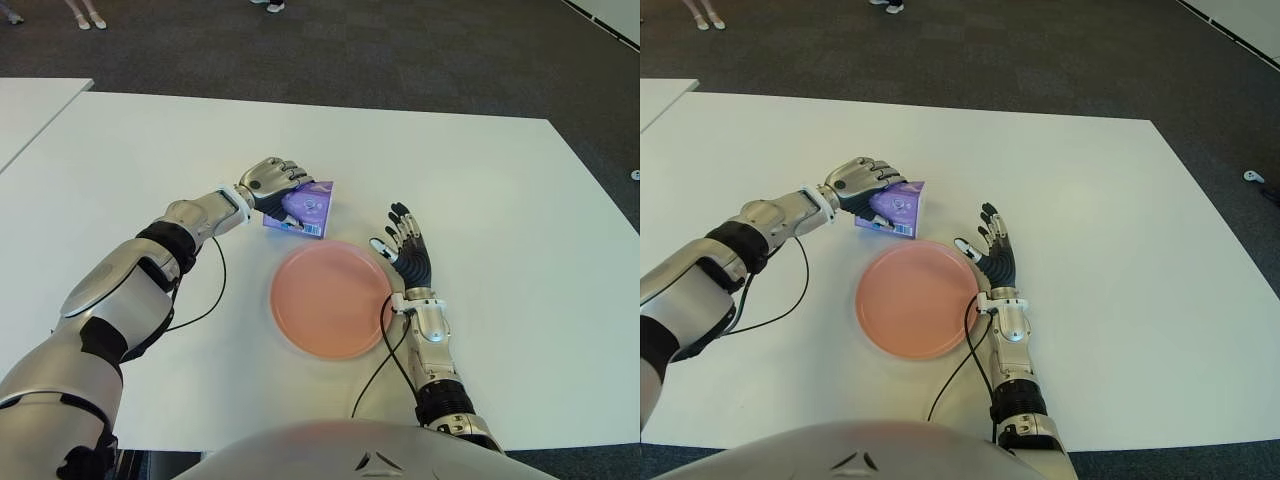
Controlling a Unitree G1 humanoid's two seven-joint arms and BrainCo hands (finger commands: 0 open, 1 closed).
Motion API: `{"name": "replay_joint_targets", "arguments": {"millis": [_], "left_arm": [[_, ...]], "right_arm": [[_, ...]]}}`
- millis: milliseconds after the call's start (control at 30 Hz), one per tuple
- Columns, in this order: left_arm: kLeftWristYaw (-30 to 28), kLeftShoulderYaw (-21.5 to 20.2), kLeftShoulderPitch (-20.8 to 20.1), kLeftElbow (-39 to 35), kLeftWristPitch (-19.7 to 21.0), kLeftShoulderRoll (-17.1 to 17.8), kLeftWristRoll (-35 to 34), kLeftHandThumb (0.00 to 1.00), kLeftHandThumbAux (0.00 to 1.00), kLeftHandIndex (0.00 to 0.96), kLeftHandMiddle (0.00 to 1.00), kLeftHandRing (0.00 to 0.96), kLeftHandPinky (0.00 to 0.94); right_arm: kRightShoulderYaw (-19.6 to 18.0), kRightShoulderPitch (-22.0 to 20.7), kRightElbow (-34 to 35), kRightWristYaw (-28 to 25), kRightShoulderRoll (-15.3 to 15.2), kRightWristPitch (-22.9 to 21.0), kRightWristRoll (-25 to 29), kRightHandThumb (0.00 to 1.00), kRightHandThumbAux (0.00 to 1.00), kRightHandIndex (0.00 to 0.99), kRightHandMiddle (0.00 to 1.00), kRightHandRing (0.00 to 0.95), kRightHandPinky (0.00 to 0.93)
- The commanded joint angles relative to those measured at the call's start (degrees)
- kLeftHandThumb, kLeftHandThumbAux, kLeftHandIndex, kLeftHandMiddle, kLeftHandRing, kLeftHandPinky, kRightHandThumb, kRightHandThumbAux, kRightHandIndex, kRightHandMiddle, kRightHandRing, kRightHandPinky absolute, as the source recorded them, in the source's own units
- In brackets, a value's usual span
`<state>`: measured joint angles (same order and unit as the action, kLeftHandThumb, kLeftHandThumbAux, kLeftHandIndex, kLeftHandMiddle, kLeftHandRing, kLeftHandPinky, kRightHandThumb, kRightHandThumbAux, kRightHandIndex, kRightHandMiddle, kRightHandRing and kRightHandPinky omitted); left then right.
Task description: Put the tissue paper into the plate.
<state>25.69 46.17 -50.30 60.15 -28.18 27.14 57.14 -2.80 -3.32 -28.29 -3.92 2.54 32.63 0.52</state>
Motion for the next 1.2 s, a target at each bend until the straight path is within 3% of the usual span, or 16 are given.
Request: {"name": "replay_joint_targets", "arguments": {"millis": [33,167,367,1200], "left_arm": [[-1.55,0.09,2.3,1.94,-3.88,-0.63,-0.98,0.725,0.586,0.397,0.621,0.641,0.685],[-2.22,-0.25,2.23,2.31,-5.36,-0.89,-1.94,0.742,0.666,0.434,0.737,0.751,0.779],[-3.88,-0.68,1.87,2.96,-5.7,-1.26,-3.03,0.751,0.688,0.444,0.813,0.821,0.819],[-3.78,-1.44,1.78,5.36,-5.77,-2.37,-4.4,0.756,0.692,0.445,0.844,0.836,0.794]], "right_arm": [[-0.05,4.97,-3.21,0.4,1.28,-1.27,1.11,0.121,0.698,0.02,0.014,0.003,0.032],[-0.02,4.96,-3.21,0.42,1.21,-1.32,1.04,0.117,0.695,0.021,0.015,0.003,0.031],[0.09,4.97,-2.94,0.68,1.13,-1.51,0.78,0.109,0.692,0.017,0.014,0.001,0.024],[0.2,5.05,-3.54,1.91,1.47,0.82,0.76,0.115,0.693,0.002,0.02,0.004,0.014]]}}
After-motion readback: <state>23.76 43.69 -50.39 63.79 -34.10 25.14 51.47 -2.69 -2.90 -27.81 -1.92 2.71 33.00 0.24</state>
